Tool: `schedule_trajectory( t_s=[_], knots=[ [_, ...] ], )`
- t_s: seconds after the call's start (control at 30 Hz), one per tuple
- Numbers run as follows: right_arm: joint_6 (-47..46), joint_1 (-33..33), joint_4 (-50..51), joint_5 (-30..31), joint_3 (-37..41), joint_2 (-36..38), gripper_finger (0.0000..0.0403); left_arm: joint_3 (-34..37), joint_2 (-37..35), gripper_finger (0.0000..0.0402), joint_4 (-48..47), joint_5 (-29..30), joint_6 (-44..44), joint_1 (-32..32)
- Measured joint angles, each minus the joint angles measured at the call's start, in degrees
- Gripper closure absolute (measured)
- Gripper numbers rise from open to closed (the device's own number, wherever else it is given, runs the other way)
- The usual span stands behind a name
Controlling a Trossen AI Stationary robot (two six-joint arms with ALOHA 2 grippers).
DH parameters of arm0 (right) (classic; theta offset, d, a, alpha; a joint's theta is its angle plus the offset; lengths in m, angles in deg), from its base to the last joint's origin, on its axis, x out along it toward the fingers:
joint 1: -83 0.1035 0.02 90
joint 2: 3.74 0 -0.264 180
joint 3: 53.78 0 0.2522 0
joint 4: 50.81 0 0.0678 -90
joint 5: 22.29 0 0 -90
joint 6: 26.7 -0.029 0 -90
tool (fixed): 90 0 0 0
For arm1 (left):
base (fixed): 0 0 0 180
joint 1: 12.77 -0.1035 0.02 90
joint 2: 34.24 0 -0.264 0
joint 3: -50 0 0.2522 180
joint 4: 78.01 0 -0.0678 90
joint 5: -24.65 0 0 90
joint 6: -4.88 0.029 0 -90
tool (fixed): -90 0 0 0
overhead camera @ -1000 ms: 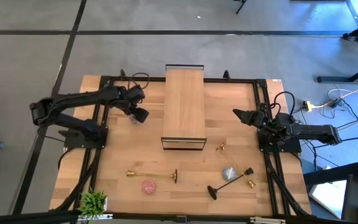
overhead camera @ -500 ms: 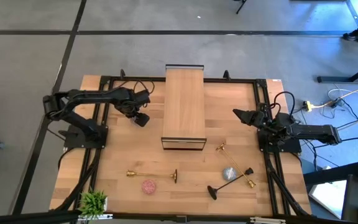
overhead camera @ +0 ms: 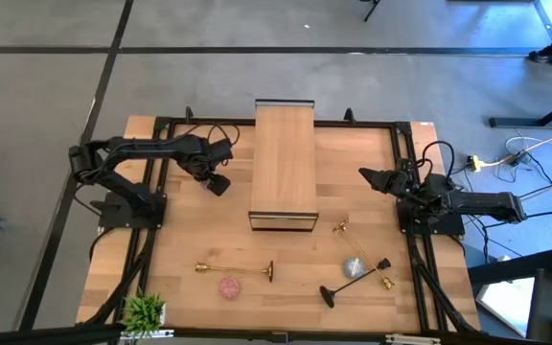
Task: Pick & Place candle stick holders
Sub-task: Put the violet scented candle on the shelf
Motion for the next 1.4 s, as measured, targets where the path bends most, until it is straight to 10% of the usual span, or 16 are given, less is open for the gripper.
schedule_trajectory(
  t_s=[1.4],
  knots=[
    [-0.98,0.04,0.37,-0.2,0.0,-0.01,0.0245,-3.17,8.85,0.0048,0.91,0.96,0.63,-1.01]
  ],
)
